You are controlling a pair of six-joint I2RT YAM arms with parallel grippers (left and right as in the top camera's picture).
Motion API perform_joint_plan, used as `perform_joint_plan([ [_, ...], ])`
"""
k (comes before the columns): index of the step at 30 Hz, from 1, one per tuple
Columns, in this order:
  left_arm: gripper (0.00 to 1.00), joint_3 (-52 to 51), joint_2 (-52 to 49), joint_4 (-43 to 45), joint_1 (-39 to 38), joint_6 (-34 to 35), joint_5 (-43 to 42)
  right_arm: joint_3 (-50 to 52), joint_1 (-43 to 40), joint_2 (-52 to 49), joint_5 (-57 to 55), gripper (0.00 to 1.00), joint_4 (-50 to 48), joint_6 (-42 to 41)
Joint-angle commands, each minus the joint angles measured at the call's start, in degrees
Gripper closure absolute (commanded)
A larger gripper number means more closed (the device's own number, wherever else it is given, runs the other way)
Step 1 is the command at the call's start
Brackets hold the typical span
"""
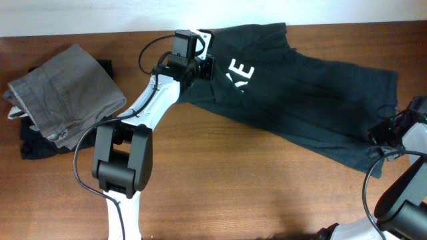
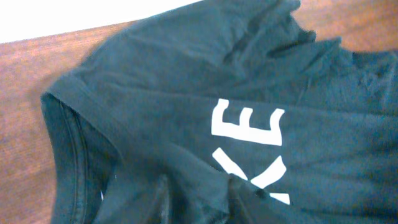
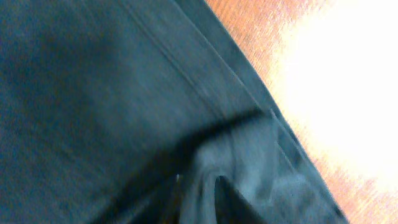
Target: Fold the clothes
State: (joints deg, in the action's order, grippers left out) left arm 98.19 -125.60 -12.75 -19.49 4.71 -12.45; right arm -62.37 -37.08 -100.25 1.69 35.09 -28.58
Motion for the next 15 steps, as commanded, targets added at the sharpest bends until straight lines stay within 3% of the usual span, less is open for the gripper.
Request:
perform_joint_plan([
  [1,0.57,2.21,0.20,1.14,0.24,-0.57,0.20,-1.44,0.37,-0.39,2.45,0.45,-2.56,4.00],
  [3,0.39,4.92,0.50,-0.24,0.68,-0.57,0.20,-3.54,0.37,-0.35,4.17,0.33,-1.92,6.16],
  [4,0.37,6.93,0.63,-2.01,1.09,-0.57,0.20,-4.87,0.37,-0.31,4.48,0.29,-0.81,6.71],
  [8,0.36,15.80,0.81,-14.73,2.75,-1.57,0.26,-11.63,0.37,-0.28,6.88,0.27,7.17,9.53],
  [9,0.43,17.29,0.81,-18.18,3.23,-1.84,0.39,-13.40,0.39,-0.28,7.41,0.28,9.90,9.73],
  [10,0.66,18.60,0.81,-22.14,3.80,-1.81,1.22,-15.43,0.37,-0.28,8.07,0.28,13.20,9.73],
  [11,0.83,19.54,0.81,-26.32,4.37,-1.81,2.62,-17.14,0.37,-0.31,8.50,0.29,16.31,9.73],
  [15,0.97,19.61,0.15,-36.20,5.66,-2.10,6.73,-20.15,0.39,-0.28,8.70,0.36,23.63,9.73],
])
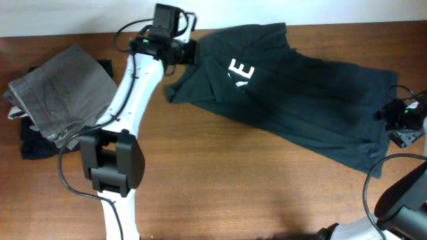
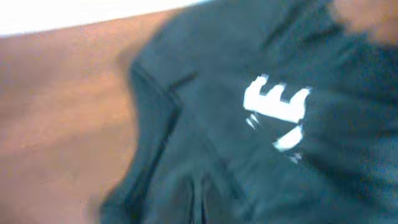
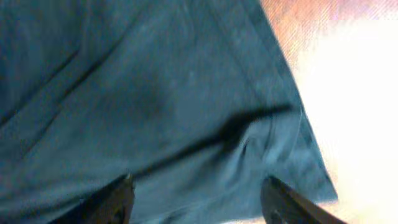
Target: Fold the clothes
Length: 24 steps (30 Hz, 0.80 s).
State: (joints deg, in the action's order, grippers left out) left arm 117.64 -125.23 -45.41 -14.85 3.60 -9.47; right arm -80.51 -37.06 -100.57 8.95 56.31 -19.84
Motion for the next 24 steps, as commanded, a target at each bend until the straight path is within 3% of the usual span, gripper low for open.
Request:
perform_joint_plan([
  [1,0.98,0.15,-0.66,-5.40,1.22,-2.12,3.72,-2.01,0.37,0.02,1.73,0.42,3.21,0.96],
  [4,0.98,0.15,-3.21,-7.45,1.31,-4.55,3.58,-1.90,0.70,-0.09,2.03,0.55,4.35,0.98],
  [24,0.99,0.13,-16.13,-12.59,0.76,-5.11,3.45,-1.88,4.44,-0.09,0.96,0.53,4.76,2.36],
])
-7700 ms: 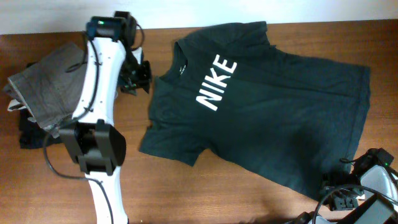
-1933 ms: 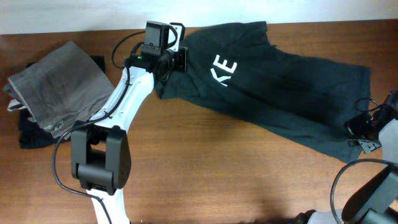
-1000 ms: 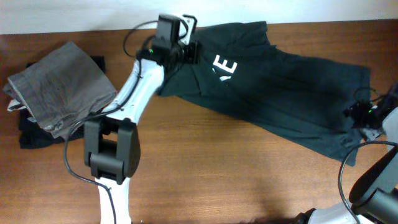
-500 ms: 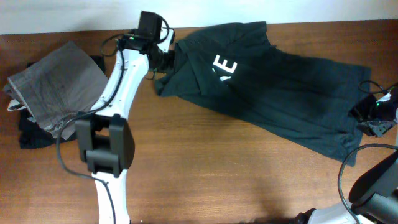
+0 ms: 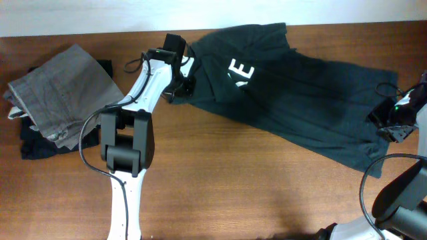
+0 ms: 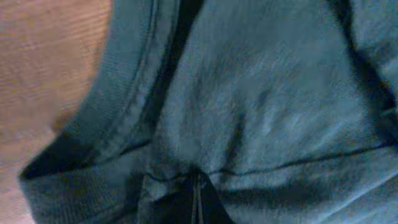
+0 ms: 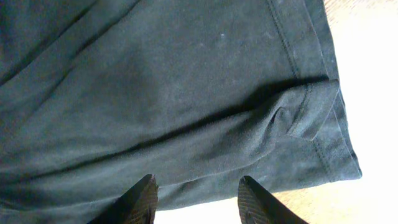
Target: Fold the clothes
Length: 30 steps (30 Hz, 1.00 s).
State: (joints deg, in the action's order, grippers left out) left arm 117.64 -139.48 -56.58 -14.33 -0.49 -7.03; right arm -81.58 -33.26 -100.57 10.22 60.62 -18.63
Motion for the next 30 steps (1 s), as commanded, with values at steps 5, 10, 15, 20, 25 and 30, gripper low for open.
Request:
perform_joint_plan([
  [5,0.99,0.11,-2.73,-7.58,0.24,1.25,1.42,-0.81,0.63,-0.09,-0.28,0.53,2.40,1.90],
  [10,0.99,0.11,-2.75,-13.79,0.24,5.90,4.33,-0.81,0.94,-0.09,0.81,0.53,4.96,1.92],
  [15,1.00,0.11,-2.75,-18.78,0.22,7.61,4.33,-0.81,4.02,-0.09,2.05,0.49,5.81,3.74],
  [20,0.99,0.11,-2.67,-20.55,0.24,7.78,4.48,-0.81,10.49,-0.09,1.88,0.48,5.66,6.45],
  [25,0.99,0.11,-2.58,-23.65,0.24,7.82,5.88,-0.81,16.74,-0.09,-7.69,0.47,8.61,3.37],
  [30,1.00,0.11,-2.58,-23.80,0.24,8.83,6.86,-0.81,16.63,-0.09,-16.06,0.56,9.70,-3.15],
])
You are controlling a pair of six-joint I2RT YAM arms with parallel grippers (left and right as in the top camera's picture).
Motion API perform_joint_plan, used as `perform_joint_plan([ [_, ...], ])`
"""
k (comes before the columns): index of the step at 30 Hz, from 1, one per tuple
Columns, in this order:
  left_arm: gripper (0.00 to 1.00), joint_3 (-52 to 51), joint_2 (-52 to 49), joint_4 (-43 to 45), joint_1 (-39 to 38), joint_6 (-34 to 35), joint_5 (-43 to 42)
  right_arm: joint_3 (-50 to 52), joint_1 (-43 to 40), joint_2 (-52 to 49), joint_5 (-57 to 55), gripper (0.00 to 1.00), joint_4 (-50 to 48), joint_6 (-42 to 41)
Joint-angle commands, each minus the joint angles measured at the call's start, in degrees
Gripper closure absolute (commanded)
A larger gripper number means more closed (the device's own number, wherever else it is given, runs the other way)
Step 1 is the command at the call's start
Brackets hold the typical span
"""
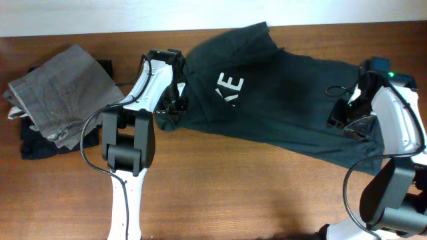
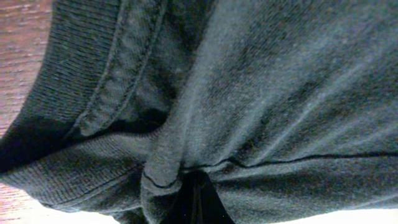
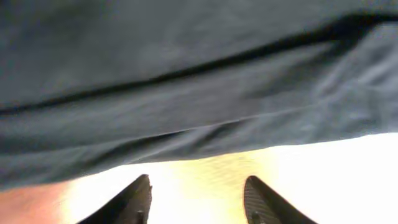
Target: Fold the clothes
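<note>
A dark T-shirt [image 1: 293, 93] with white lettering [image 1: 227, 87] lies spread from the table's back middle to the right. My left gripper [image 1: 171, 107] sits at the shirt's left edge, shut on a bunch of fabric beside the ribbed collar [image 2: 81, 93]; the pinched fold [image 2: 163, 174] shows right at the jaws of the left gripper [image 2: 196, 193]. My right gripper [image 1: 347, 122] hovers over the shirt's right part. In its own view the right gripper [image 3: 199, 202] is open with nothing between the fingers [image 3: 138, 198], and shirt fabric [image 3: 186, 74] lies beyond them.
A folded grey garment [image 1: 63, 93] rests on a dark one [image 1: 33, 145] at the table's left end. Brown wooden tabletop [image 1: 253, 193] stretches in front of the shirt. The table's back edge meets a white wall [image 1: 67, 17].
My left gripper, still shut on the collar area, moved toward the front, and the shirt with its lettering shifted left. My open right gripper moved from the right hem inward over the shirt.
First both grippers pinched the shirt, left near the collar and right at the right hem. Then the right stood open over the hem and the left was farther back-left. Later the left gripped the collar edge. Now the shirt lies shifted left.
</note>
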State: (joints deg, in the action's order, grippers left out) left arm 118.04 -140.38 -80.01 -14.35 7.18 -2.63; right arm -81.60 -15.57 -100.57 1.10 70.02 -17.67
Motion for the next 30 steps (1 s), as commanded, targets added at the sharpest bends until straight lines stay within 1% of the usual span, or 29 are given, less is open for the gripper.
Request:
perform_joint_plan([
  [1,1.00,-0.28,-1.68,-0.35,0.26,1.18,2.47,-0.79,-1.79,-0.09,-6.97,0.60,0.39,-4.09],
  [2,1.00,-0.28,-1.68,-0.33,0.26,1.18,2.47,-0.79,-3.15,-0.09,-6.91,0.66,0.55,-4.13],
  [4,0.99,-0.28,-1.68,-0.26,0.50,1.29,2.47,-0.79,-6.08,-0.17,-5.68,0.73,0.70,-4.28],
  [6,0.99,-0.28,-1.68,-0.26,0.96,2.34,2.47,-0.59,-9.42,-0.22,-3.08,0.84,0.68,-4.24],
  [8,0.99,-0.28,-1.68,-0.20,1.42,2.49,2.47,-0.13,-12.39,-0.28,-1.42,0.92,0.46,-3.80],
  [9,0.99,-0.28,-1.68,-0.22,1.60,2.67,2.47,0.15,-13.33,-0.35,-1.14,0.93,0.17,-3.80],
  [14,1.00,-0.28,-1.68,-0.33,2.03,3.52,2.51,1.99,-16.87,-2.73,-0.02,0.96,-1.90,-3.80],
  [19,0.99,-0.28,-1.68,-2.05,2.03,4.46,2.69,2.01,-17.57,-8.96,-0.09,0.96,-3.26,-3.78],
  [24,0.99,-0.28,-1.68,-3.80,1.62,5.22,2.64,2.01,-17.79,-14.56,-2.91,0.96,-4.20,-3.85],
  [30,1.00,-0.28,-1.68,-7.04,1.29,6.14,2.62,2.23,-19.34,-17.94,-5.22,0.96,-4.20,-3.87],
])
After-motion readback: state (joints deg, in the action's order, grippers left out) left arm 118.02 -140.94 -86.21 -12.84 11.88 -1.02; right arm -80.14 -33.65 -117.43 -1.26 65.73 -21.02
